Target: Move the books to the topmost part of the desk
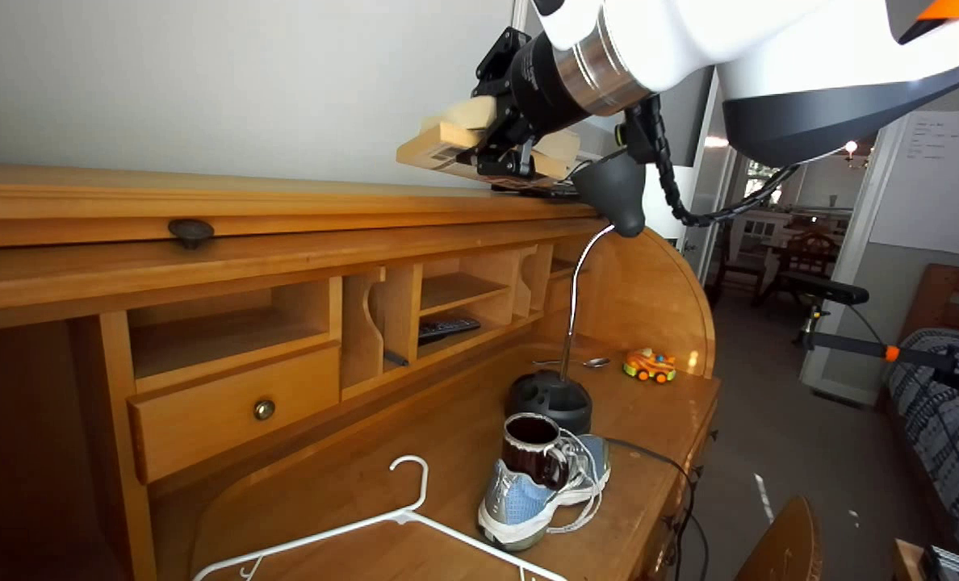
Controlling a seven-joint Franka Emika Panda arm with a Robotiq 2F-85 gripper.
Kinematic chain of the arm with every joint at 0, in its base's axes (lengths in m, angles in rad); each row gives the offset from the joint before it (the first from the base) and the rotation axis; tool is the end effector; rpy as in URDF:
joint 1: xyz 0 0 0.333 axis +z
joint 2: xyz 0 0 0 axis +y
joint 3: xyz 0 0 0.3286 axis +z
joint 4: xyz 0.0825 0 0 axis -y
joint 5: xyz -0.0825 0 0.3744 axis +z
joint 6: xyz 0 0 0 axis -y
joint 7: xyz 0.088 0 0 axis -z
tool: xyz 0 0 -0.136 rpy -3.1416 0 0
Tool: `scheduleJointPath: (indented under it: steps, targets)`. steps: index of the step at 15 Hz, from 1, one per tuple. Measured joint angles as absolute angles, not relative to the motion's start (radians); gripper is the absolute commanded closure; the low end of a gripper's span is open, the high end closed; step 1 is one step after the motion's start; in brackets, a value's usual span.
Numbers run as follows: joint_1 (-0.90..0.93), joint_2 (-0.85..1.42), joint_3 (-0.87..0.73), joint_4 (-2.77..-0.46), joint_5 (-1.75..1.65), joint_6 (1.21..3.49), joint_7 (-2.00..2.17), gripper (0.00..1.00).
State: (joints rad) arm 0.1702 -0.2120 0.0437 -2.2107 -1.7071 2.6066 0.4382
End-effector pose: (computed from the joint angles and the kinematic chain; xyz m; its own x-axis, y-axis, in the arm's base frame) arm 0.5196 0.1206 0.5232 0.3627 0.9279 0.0869 0.2403 -0.1832 0.9532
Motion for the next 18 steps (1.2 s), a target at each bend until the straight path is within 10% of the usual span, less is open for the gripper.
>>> scheduleJointPath:
  steps: [18]
  targets:
    - [0.137,0.045,-0.067,-1.932,-1.597,2.931,0.227,0.75]
